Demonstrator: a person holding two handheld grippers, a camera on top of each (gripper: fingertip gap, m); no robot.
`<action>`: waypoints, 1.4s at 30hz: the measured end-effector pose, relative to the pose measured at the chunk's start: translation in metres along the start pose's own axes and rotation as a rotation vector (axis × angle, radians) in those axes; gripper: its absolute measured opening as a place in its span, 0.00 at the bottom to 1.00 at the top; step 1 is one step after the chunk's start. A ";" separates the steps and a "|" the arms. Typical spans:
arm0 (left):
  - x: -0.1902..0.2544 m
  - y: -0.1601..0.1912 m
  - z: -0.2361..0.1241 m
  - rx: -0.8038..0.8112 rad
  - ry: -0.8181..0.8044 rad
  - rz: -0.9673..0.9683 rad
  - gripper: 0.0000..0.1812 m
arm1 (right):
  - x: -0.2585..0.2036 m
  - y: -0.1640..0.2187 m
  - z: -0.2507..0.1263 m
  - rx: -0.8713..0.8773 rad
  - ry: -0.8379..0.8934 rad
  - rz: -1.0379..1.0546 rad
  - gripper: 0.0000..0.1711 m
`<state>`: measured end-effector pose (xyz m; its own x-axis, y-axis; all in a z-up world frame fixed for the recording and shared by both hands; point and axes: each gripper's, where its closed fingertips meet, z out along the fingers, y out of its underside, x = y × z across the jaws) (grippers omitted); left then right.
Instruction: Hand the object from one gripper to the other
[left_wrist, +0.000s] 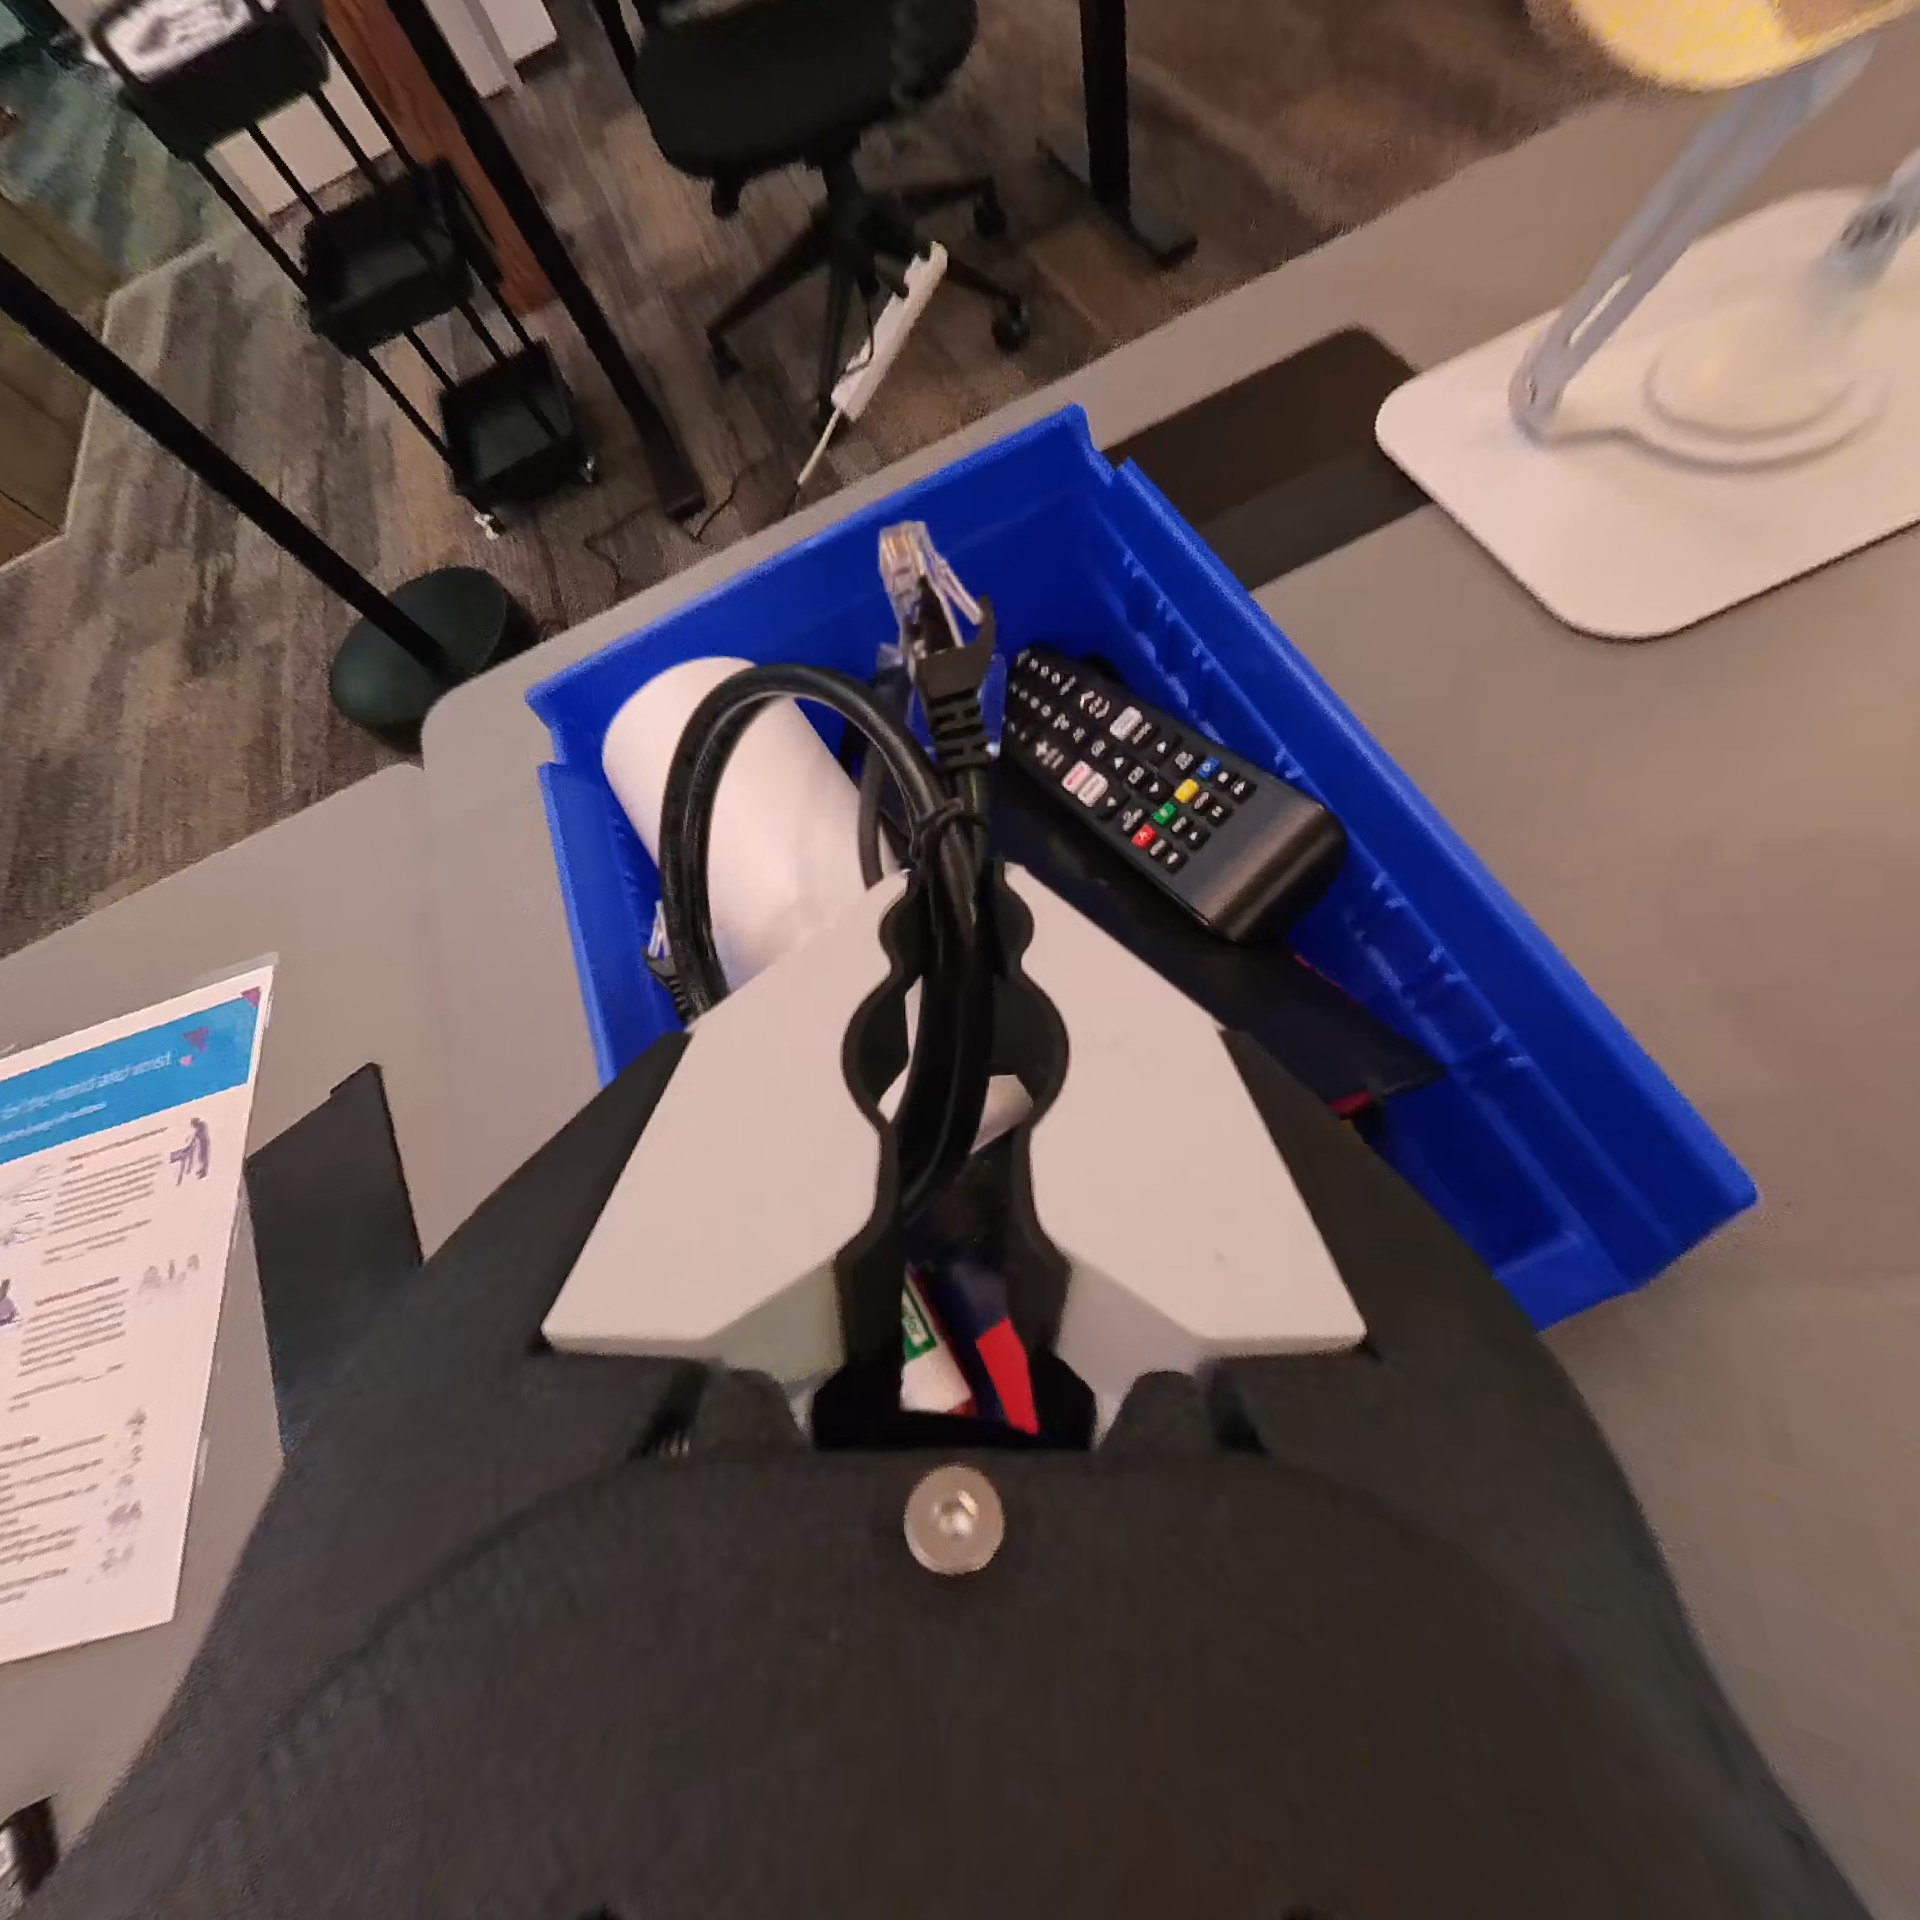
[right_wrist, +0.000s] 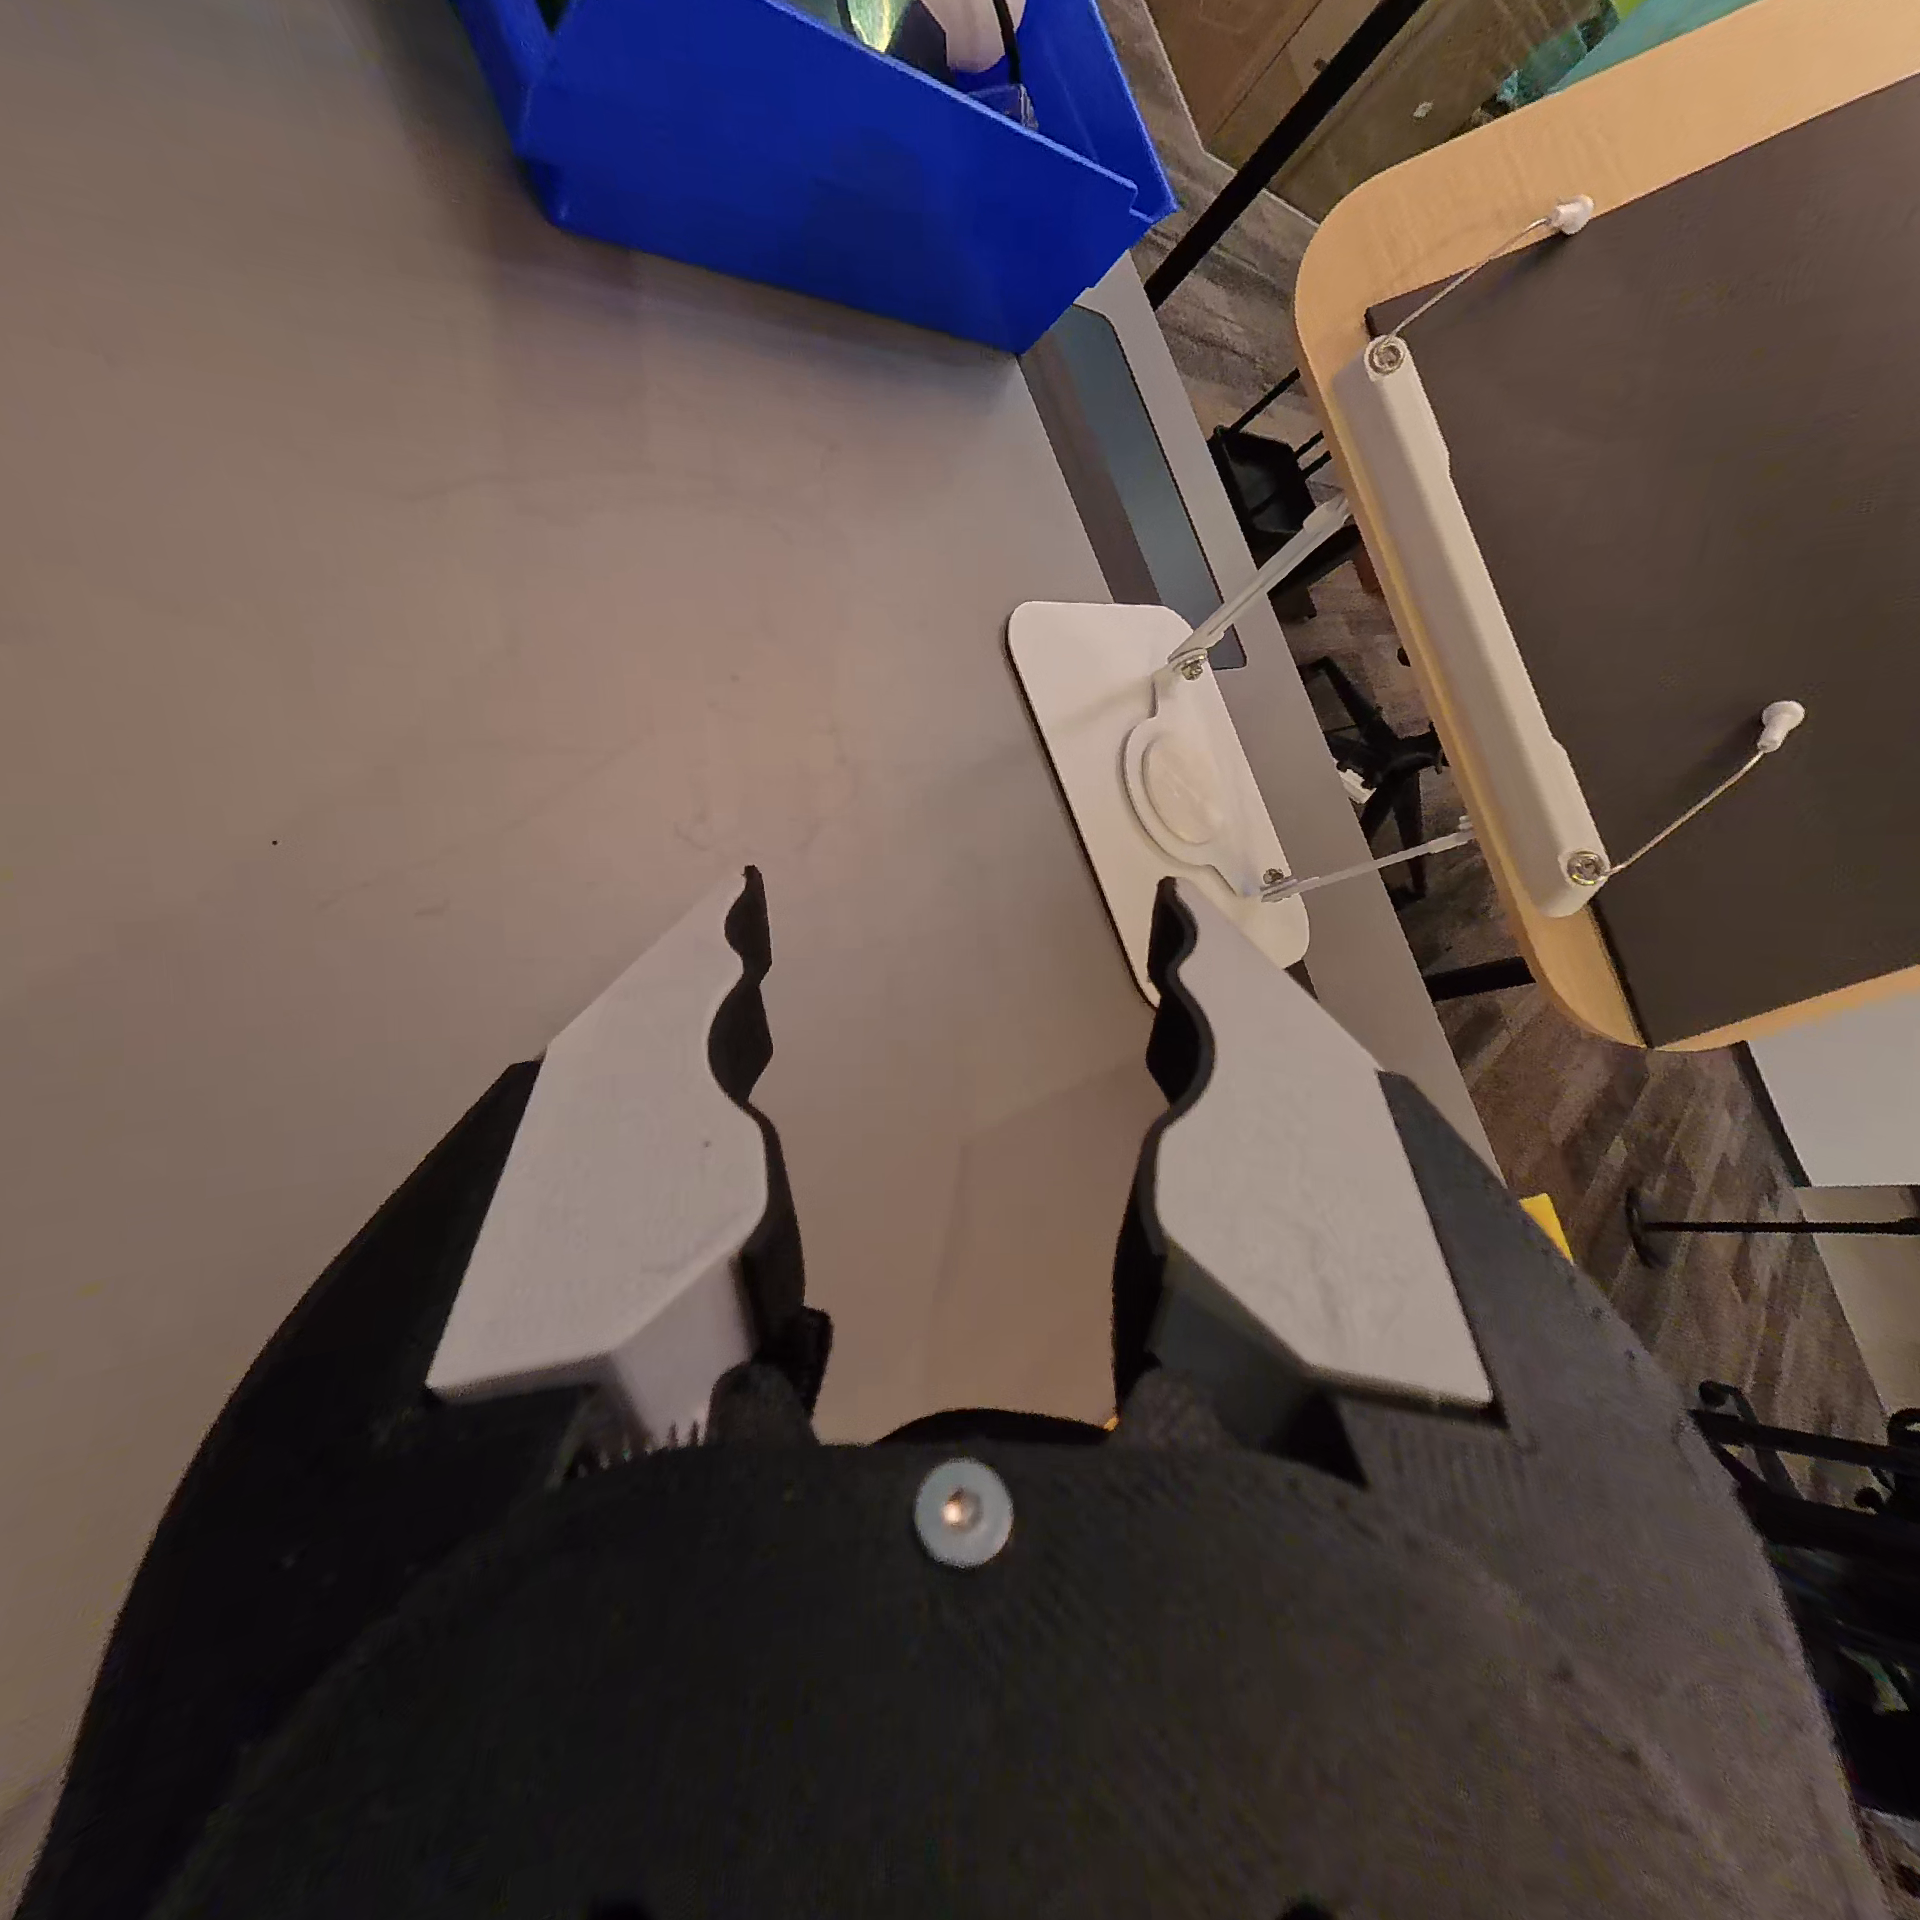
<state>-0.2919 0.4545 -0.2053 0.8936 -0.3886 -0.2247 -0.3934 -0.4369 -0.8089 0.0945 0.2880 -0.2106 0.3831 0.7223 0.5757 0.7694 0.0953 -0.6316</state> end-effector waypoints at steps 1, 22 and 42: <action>-0.004 -0.004 -0.005 0.026 -0.001 -0.010 0.06 | 0.000 0.000 0.000 0.003 -0.001 0.002 0.42; 0.205 -0.115 -0.194 0.558 0.906 -0.121 0.05 | 0.038 -0.145 -0.033 0.266 0.182 -0.129 0.37; 0.305 -0.106 -0.220 0.490 1.216 -0.082 0.05 | 0.038 -0.178 -0.028 0.294 0.388 -0.309 0.02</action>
<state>-0.0248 0.2036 -0.0686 0.0455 -0.9656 0.2559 0.0019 -0.2561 -0.9667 -0.0137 0.2791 -0.0619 0.3654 0.3320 0.8696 0.7225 0.4879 -0.4899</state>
